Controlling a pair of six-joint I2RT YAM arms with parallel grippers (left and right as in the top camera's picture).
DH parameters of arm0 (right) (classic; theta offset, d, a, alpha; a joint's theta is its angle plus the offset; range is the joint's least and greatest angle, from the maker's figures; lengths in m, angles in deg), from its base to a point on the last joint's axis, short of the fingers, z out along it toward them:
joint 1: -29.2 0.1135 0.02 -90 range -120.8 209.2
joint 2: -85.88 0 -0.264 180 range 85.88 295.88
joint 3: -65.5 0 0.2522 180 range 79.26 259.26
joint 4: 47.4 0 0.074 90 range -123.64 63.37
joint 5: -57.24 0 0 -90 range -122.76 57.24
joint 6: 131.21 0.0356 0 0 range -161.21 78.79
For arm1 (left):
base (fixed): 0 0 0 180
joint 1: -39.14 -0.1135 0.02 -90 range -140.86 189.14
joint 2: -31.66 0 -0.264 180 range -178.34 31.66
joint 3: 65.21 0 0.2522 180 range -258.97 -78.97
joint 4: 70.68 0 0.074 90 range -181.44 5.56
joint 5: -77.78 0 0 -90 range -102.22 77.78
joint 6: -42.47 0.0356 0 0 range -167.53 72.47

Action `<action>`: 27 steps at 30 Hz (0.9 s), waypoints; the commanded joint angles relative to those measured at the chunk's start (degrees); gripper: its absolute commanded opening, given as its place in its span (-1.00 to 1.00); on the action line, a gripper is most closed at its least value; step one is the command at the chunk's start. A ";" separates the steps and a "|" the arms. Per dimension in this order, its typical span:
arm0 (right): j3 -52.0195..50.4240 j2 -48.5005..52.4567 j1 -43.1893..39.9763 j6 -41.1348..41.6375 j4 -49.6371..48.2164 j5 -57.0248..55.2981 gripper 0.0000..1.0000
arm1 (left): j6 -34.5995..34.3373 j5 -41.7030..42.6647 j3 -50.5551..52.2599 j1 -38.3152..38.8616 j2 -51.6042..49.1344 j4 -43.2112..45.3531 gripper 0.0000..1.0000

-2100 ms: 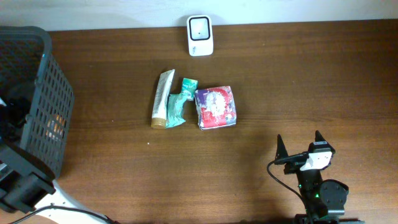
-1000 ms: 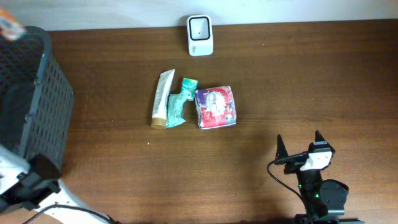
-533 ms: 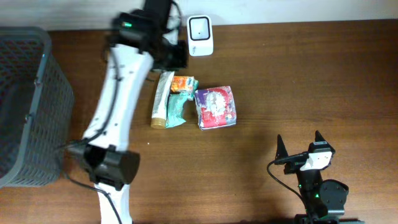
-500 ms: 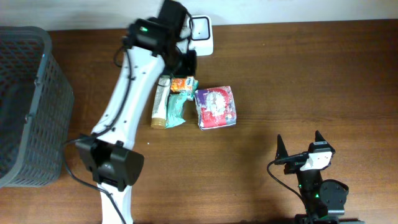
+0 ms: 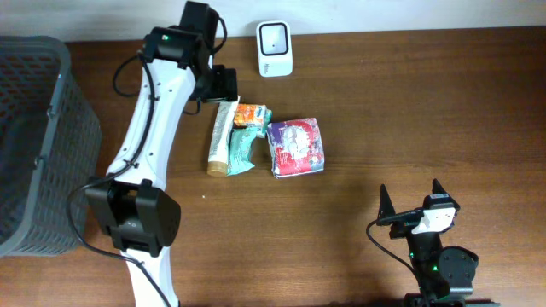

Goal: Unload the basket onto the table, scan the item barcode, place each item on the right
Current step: 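Place the Kleenex pack beside the tube and green pack, then reach the right gripper to the purple-red pack and grasp it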

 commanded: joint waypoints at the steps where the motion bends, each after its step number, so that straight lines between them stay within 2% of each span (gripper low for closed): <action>1: -0.46 -0.33 0.31 -0.35 0.20 -0.52 0.98 | 0.28 -0.52 0.17 0.31 0.66 -0.15 0.98; 14: -0.46 -0.33 0.31 -0.35 0.20 -0.52 0.97 | 0.28 -0.55 0.17 0.28 0.66 -2.71 0.98; 24: -0.46 -0.28 0.31 -0.35 0.20 -0.52 0.97 | 0.28 -3.13 0.20 0.28 0.66 0.98 0.98; 27: -0.46 -0.28 0.31 -0.35 0.20 -0.52 0.97 | 0.28 -10.86 0.17 0.17 0.66 3.30 0.99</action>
